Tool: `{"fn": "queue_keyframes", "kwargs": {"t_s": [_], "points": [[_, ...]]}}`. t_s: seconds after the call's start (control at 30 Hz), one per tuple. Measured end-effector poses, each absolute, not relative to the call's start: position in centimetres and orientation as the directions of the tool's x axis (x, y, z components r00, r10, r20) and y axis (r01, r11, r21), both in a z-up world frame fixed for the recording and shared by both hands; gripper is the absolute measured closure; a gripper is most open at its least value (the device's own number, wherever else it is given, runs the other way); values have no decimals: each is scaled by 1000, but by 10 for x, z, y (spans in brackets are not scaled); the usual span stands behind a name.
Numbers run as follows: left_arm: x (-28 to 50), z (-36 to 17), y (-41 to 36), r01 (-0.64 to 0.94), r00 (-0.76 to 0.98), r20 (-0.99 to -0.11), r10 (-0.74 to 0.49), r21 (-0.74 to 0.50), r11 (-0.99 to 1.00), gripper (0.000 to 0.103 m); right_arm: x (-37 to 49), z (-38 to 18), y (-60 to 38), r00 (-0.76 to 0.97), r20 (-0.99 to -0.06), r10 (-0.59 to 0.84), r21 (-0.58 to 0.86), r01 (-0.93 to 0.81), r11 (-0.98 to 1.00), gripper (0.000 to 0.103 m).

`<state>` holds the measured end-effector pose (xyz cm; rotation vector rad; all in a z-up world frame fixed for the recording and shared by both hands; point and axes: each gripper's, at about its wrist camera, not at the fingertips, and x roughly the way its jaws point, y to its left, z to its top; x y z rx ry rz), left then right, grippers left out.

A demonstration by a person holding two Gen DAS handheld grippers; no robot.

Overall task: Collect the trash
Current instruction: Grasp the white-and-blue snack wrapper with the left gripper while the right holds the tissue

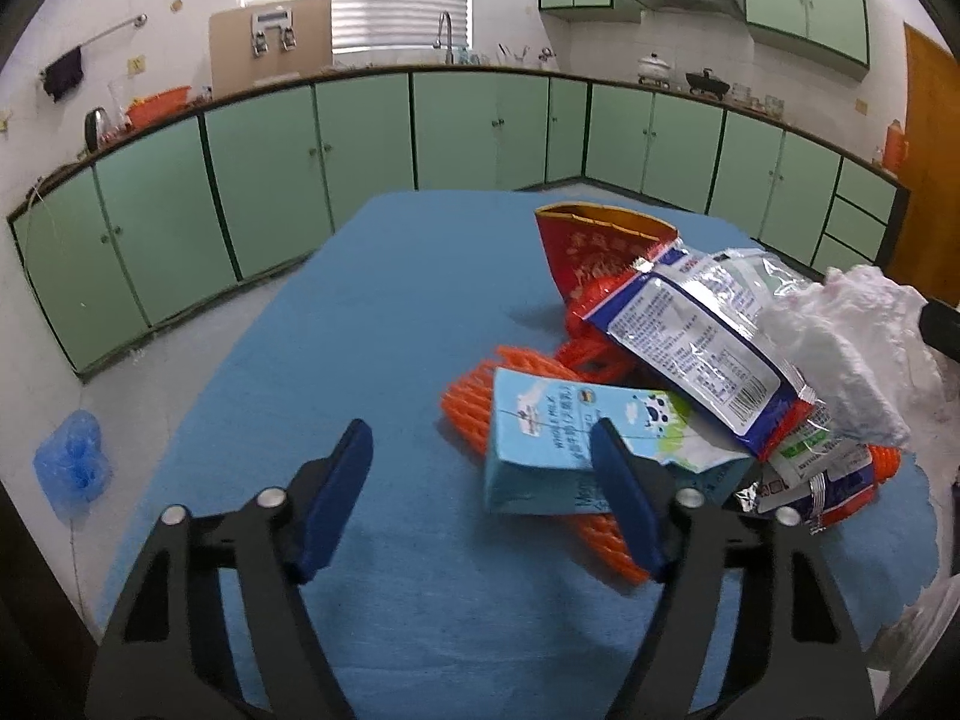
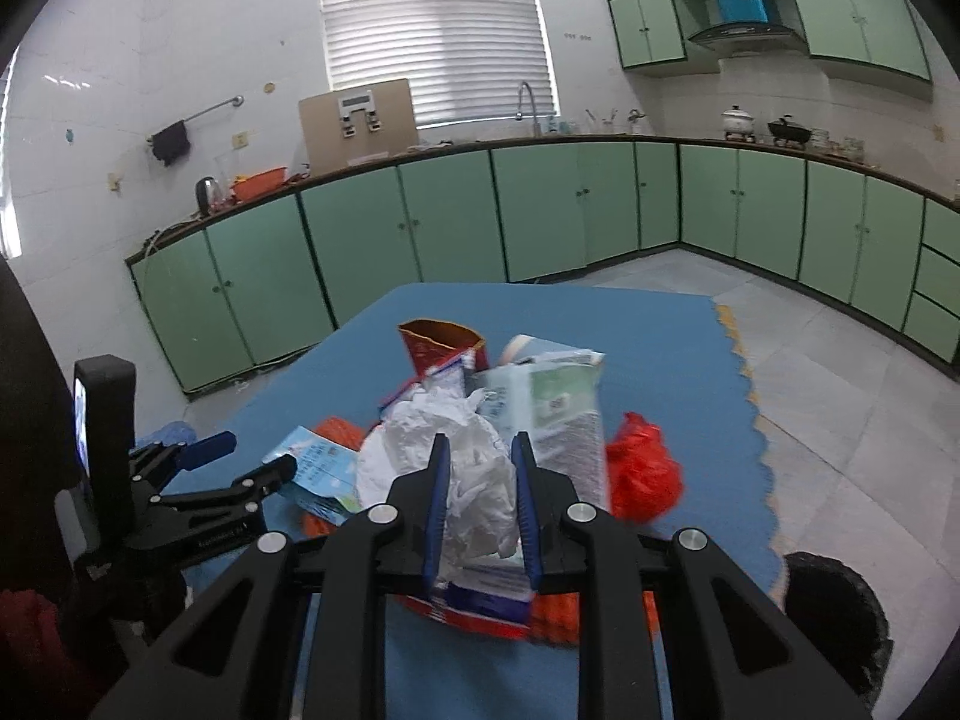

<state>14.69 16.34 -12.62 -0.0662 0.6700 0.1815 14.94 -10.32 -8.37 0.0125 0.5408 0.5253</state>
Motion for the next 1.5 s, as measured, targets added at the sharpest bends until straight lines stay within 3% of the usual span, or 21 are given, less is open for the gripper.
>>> {"fn": "queue_keyframes", "kwargs": {"t_s": [0.17,0.23,0.47,0.53,0.7,0.8,0.87,0.93,1.03,1.17,1.5], "points": [[153,-130,156,-160,758,-643,109,-21,987,60,147,-88,-116,738,-491,463,150,-452,880,82],[154,-132,154,-158,753,-651,100,-31,987,75,147,-89,-120,738,-493,460,156,-446,882,82],[150,-125,156,-183,769,-628,116,-43,982,94,149,-92,-126,739,-490,462,164,-442,882,82],[149,-123,157,-186,773,-623,121,-40,982,103,148,-92,-127,740,-488,463,166,-442,881,82],[147,-125,163,-175,762,-640,100,-55,983,103,149,-93,-130,740,-491,459,170,-436,884,82],[145,-125,165,-165,765,-639,80,-74,984,96,149,-94,-131,741,-495,455,171,-430,887,82],[143,-124,164,-165,766,-639,75,-82,983,84,150,-93,-131,741,-498,451,171,-426,889,82],[141,-120,161,-177,775,-625,93,-73,982,61,150,-91,-133,745,-495,447,171,-421,891,82],[136,-109,152,-168,801,-590,104,-54,984,51,149,-88,-137,755,-488,439,167,-412,896,82],[134,-96,138,-133,830,-551,88,-42,990,43,149,-88,-145,764,-486,424,166,-395,903,82],[165,-103,88,-18,821,-570,-24,-67,998,31,150,-84,-168,794,-472,384,172,-344,923,82]]}}
